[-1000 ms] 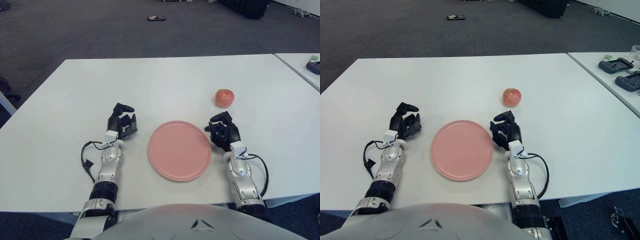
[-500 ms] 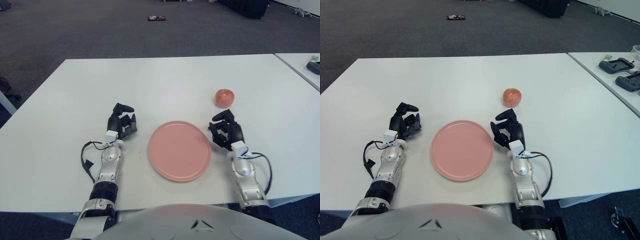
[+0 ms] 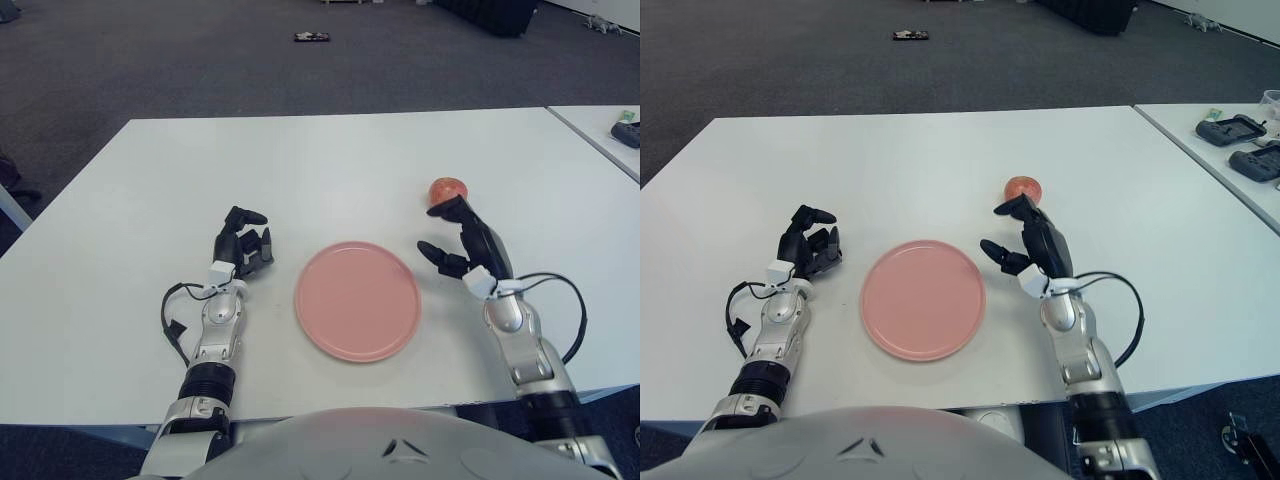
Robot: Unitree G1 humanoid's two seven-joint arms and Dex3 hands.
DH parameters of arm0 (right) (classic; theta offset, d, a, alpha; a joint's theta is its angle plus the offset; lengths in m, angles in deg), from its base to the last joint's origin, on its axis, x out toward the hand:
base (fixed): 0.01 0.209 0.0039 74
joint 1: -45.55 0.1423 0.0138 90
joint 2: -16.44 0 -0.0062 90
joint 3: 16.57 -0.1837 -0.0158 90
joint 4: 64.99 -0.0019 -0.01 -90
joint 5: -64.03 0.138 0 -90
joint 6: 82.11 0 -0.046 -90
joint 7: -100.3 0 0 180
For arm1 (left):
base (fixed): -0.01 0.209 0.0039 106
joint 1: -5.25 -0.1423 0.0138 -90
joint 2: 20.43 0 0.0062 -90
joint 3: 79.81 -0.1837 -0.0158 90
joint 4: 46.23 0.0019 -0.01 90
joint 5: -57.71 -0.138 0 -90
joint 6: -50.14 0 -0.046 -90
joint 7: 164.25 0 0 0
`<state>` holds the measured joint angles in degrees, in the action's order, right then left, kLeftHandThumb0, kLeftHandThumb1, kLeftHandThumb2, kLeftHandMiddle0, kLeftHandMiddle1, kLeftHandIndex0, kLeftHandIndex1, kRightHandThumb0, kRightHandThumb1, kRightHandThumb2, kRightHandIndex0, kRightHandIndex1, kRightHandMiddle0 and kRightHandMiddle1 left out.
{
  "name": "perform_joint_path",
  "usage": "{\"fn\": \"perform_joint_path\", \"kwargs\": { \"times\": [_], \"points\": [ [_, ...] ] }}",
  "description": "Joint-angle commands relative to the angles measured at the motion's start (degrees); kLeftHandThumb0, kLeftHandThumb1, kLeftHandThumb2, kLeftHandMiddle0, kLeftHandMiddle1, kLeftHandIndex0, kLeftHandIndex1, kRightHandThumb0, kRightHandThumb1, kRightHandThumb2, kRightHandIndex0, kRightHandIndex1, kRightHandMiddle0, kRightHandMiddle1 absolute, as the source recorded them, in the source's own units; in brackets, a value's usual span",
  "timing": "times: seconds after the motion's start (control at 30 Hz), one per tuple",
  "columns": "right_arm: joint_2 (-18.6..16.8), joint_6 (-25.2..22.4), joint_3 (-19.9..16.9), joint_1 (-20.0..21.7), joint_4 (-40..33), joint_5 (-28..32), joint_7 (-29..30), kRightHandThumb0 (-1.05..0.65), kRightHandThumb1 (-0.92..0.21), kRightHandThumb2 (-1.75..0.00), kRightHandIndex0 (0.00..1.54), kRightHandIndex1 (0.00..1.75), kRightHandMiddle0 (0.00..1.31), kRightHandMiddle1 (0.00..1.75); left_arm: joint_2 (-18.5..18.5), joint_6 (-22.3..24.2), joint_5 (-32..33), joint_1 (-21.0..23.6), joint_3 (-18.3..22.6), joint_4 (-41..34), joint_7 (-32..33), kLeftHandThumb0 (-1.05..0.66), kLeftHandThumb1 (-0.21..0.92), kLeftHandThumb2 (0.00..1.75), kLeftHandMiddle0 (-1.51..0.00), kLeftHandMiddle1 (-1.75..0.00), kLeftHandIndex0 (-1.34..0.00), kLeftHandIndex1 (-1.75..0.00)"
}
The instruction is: Put the apple into the plate.
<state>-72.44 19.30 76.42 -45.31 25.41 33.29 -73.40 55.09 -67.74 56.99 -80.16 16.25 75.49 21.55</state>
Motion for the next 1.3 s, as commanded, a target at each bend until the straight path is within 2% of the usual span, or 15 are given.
{"fn": "perform_joint_path", "kwargs": {
  "times": [0.0, 0.1, 0.27, 0.5, 0.67, 0.8, 1.1, 1.27],
  "points": [
    [2.3, -2.3, 0.4, 4.7, 2.5, -1.2, -1.9, -0.83, -0.72, -0.58, 0.00, 0.16, 0.00, 0.40, -0.2, 2.4, -0.2, -1.8, 0.0, 2.7, 0.2, -0.43, 0.49, 1.10, -1.01, -1.75, -0.47, -1.75],
    [3.2, -3.6, 0.7, 7.5, 4.2, -1.8, -2.3, -0.88, -0.70, -0.54, 0.00, 0.04, 0.00, 0.14, -0.2, 2.4, -0.1, -1.8, 0.0, 2.7, 0.1, -0.43, 0.49, 1.11, -1.01, -1.75, -0.48, -1.75],
    [3.7, -7.9, 1.8, 10.8, 5.0, -4.8, -2.0, -0.93, -0.66, -0.50, 0.00, 0.01, 0.00, 0.02, -0.2, 2.6, -0.1, -2.1, 0.1, 2.3, 0.2, -0.43, 0.49, 1.11, -0.99, -1.75, -0.48, -1.75],
    [4.6, -15.4, 3.0, 13.8, 2.9, -7.9, -4.9, -1.02, -0.69, -0.35, 0.00, 0.00, 0.00, 0.00, -0.4, 2.6, -0.5, -2.5, 0.1, 1.8, 1.0, -0.42, 0.50, 1.10, -0.99, -1.75, -0.47, -1.75],
    [5.7, -18.2, 3.5, 17.3, 4.5, -8.2, -6.8, -1.04, -0.71, -0.28, 0.00, 0.00, 0.00, 0.00, -0.6, 2.8, -0.7, -2.7, 0.2, 1.6, 1.5, -0.42, 0.50, 1.09, -0.98, -1.75, -0.47, -1.75],
    [6.4, -19.3, 4.3, 21.4, 8.3, -8.2, -7.6, -1.04, -0.71, -0.26, 0.00, 0.00, 0.00, 0.00, -0.7, 3.5, -0.7, -2.9, 0.1, 1.1, 1.6, -0.42, 0.50, 1.09, -0.98, -1.75, -0.46, -1.75],
    [7.4, -19.5, 7.2, 27.6, 16.7, -9.1, -6.5, -1.05, -0.71, -0.24, 0.00, 0.00, 0.00, 0.00, -0.8, 3.9, -0.9, -3.3, 0.0, 0.4, 1.9, -0.42, 0.52, 1.07, -0.98, -1.75, -0.45, -1.75],
    [7.9, -18.8, 9.5, 32.9, 25.2, -9.3, -6.9, -1.00, -0.70, -0.23, 0.00, 0.00, 0.00, 0.00, -0.9, 3.6, -0.6, -3.5, 0.2, 0.4, 1.7, -0.41, 0.54, 1.04, -0.96, -1.75, -0.43, -1.75]
  ]
}}
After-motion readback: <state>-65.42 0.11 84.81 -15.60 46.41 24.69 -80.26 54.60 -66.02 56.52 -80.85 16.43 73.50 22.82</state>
